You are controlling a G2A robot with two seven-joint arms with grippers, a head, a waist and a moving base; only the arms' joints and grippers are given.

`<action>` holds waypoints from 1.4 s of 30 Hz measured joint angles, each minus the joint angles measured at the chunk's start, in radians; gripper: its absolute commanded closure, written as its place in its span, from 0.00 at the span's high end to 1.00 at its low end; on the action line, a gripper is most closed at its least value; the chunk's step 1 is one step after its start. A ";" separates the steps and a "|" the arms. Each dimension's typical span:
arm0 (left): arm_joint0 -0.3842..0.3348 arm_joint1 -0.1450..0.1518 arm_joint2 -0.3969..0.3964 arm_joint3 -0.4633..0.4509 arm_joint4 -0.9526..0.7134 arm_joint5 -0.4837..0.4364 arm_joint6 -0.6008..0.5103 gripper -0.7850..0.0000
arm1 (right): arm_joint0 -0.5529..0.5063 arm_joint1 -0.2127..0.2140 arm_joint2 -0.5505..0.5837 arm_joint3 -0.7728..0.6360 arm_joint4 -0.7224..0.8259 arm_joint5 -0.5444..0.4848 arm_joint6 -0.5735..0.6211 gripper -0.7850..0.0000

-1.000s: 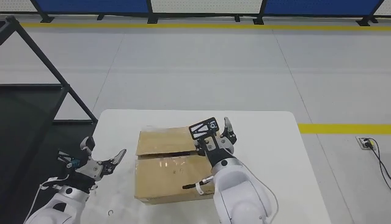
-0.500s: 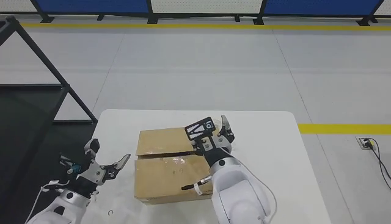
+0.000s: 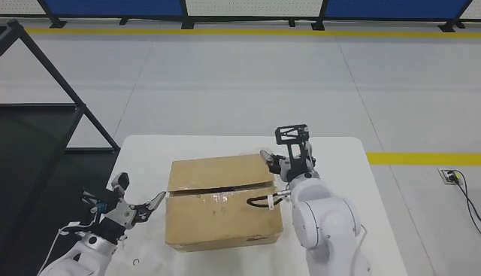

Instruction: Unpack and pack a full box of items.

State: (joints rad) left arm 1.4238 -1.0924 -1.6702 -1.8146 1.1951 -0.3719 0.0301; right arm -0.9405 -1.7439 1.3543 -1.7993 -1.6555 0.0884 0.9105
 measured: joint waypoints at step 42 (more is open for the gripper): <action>-0.045 -0.005 0.071 0.030 0.032 -0.009 -0.033 1.00 | -0.113 0.028 0.316 0.057 0.899 0.208 0.110 0.13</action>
State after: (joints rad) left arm 1.3785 -1.0970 -1.5996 -1.7848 1.2267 -0.3809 -0.0025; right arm -1.0539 -1.7159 1.6700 -1.7419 -0.7560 0.2964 1.0206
